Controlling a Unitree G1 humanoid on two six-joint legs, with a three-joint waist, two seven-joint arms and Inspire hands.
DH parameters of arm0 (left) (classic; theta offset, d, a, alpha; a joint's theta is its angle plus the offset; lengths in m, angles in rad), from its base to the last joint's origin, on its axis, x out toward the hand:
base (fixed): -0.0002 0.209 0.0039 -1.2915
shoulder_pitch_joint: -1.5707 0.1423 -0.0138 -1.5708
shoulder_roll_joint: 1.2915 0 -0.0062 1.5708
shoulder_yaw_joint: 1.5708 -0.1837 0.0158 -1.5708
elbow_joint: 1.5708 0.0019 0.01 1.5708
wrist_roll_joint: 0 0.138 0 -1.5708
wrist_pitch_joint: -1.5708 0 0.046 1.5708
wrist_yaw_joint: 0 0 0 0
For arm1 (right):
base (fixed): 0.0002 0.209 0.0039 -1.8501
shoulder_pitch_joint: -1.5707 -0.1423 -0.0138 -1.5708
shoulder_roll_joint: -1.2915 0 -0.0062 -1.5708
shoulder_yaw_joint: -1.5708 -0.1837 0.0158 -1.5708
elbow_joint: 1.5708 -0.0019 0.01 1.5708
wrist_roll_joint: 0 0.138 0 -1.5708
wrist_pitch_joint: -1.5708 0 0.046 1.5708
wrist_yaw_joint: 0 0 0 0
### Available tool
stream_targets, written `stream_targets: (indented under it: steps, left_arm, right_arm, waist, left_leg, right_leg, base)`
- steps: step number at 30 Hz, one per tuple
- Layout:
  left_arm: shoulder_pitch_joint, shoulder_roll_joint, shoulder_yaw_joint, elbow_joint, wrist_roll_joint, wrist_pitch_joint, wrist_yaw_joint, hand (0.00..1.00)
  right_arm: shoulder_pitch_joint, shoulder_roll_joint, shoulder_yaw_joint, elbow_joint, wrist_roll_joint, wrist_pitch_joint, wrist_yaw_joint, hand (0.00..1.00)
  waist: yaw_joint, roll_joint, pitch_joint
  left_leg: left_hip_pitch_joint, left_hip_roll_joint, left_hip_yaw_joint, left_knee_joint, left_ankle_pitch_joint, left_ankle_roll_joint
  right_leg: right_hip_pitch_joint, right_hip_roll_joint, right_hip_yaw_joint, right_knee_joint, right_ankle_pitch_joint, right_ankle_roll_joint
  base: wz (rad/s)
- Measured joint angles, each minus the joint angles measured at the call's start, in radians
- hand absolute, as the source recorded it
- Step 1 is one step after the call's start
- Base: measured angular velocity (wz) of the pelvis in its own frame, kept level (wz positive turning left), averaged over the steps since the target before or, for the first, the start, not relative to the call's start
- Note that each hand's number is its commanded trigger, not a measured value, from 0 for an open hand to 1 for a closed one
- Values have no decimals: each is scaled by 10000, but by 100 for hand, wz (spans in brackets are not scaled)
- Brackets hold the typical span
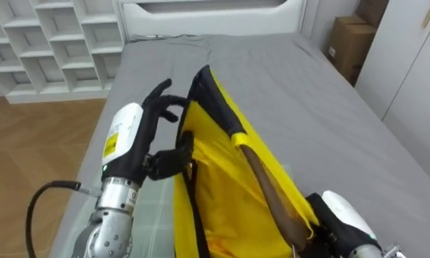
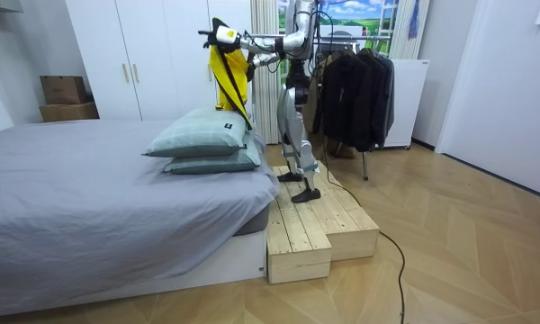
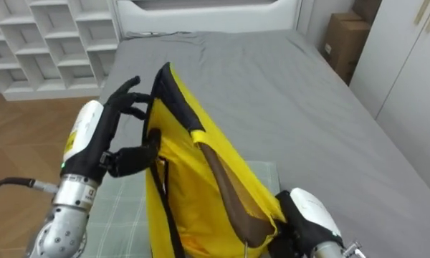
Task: Hang clothes
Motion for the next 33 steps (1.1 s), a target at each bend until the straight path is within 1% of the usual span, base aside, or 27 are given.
stream_targets:
  steps: [1, 2, 3, 4, 5, 6, 8, 10, 12, 14, 16, 19, 21, 25, 28, 30, 33]
  left_arm:
    - [90, -7, 8, 6, 9, 0, -61, 0]
    - [223, -59, 48, 25, 12, -1, -191, 0]
    - [237, -74, 56, 114, 11, -6, -296, 0]
    - [247, -72, 77, 147, 11, -6, -364, 0]
    - [348, -71, 193, 150, 14, -15, -457, 0]
    - [490, -41, 321, 194, 23, -9, -521, 0]
    - [684, 1, 354, 324, 7, -7, -665, 0]
    - [729, 2, 354, 644, -59, -12, -725, 0]
    - [729, 0, 378, 1351, -221, -22, -733, 0]
    - [738, 1, 419, 1920, -238, -22, -740, 0]
    - [758, 2, 432, 2473, -284, -16, -712, 0]
    - [798, 2, 435, 2619, -288, -19, -641, 0]
    - [877, 0, 442, 2652, -286, -19, -604, 0]
    - [932, -11, 451, 2792, -287, -18, -603, 0]
    - [1133, -25, 452, 3072, -248, -13, -612, 0]
    - [1476, -69, 453, 3212, -248, 23, -670, 0]
    - [1824, -99, 453, 3325, -248, 90, -745, 0]
  right_arm:
    - [1, -10, -24, 0, 23, 43, 209, 100]
    - [2, -10, -131, 0, 102, 89, 638, 100]
    - [2, -11, -279, 0, 337, 99, 1089, 100]
    - [2, -16, -315, 0, 428, 112, 1283, 100]
    - [5, -23, -368, 0, 794, 115, 1633, 100]
    - [13, -23, -488, -10, 1344, 107, 1925, 100]
    - [86, -39, -752, -8, 1971, 109, 2271, 100]
    - [118, -122, -809, -4, 2490, 117, 2570, 100]
    - [228, -119, -834, 113, 3082, 110, 2825, 100]
    - [406, -118, -848, 160, 3190, 112, 2951, 100]
    - [536, -55, -839, 361, 3195, 112, 3008, 100]
    - [536, -28, -839, 581, 3186, 164, 3047, 100]
    - [534, -29, -842, 581, 3186, 194, 3050, 100]
    - [534, -28, -843, 580, 3151, 206, 3066, 100]
    - [524, -28, -843, 626, 2852, 221, 3110, 100]
    - [524, -18, -843, 641, 1891, 315, 3166, 100]
    - [536, -19, -843, 660, 993, 410, 3336, 100]
  waist:
    - [-8, -40, 1]
    - [-42, -110, -7]
    - [-32, -166, 10]
    - [-33, -188, 12]
    - [-57, -229, -1]
    - [-89, -238, -1]
    - [-102, -239, 0]
    - [-90, -241, -1]
    - [-75, -253, 3]
    - [-46, -272, 14]
    - [-56, -328, 11]
    - [-49, -403, -6]
    - [-58, -459, -42]
    - [-58, -467, -57]
    - [-56, -461, -57]
    - [-59, -460, -58]
    - [-65, -464, -55]
  left_leg:
    - [-10, 0, 8, 0, 0, 0]
    - [-60, -4, 2, 1, 0, 0]
    - [-86, -13, -1, 1, 0, 0]
    - [-87, -14, 0, 2, 0, 0]
    - [-85, -12, 3, 1, 0, 0]
    - [-82, -8, 3, 1, 0, 0]
    - [-83, -6, 2, 1, 0, 0]
    - [-76, 2, 0, 2, 0, 0]
    - [-68, 10, 2, 1, 0, 0]
    - [-76, 10, -7, 1, 0, 0]
    - [-80, 7, -8, 1, 0, 0]
    - [-87, 0, -4, 0, 0, 0]
    - [-84, -1, 0, 0, 0, 0]
    - [-92, 1, 0, 0, 0, 0]
    - [-91, 4, -2, 1, 0, 0]
    - [-69, 2, -2, 4, 0, 0]
    - [-80, 2, -30, 8, 0, 0]
  right_leg:
    - [-7, 1, 2, -7, 0, 0]
    - [-51, -4, -3, -6, 0, 0]
    - [-78, -11, 0, -12, 1, -1]
    - [-78, -11, 9, -15, 1, -2]
    - [-73, -8, 2, -21, 1, -1]
    - [-70, -5, -3, -27, 1, -1]
    - [-73, -3, -7, -32, 1, -2]
    - [-68, 3, -8, -24, 2, -2]
    - [-67, 14, -5, -25, 3, -5]
    - [-78, 17, 3, -31, 3, -4]
    - [-83, 16, 9, -29, 3, -5]
    - [-86, 12, 18, -20, 4, -5]
    - [-82, 12, 23, -18, 4, -6]
    - [-58, 12, 20, -13, 8, -12]
    - [-71, 13, 15, -11, 9, -12]
    - [-85, 13, 26, -2, 9, -13]
    - [-89, 11, 20, -4, 9, -13]
  base:
    - [0]
    - [0]
    - [0]
    - [0]
    - [0]
    - [0]
    - [0]
    - [0]
    - [0]
    - [0]
    - [0]
    - [0]
    - [0]
    - [0]
    - [0]
    - [0]
    - [0]
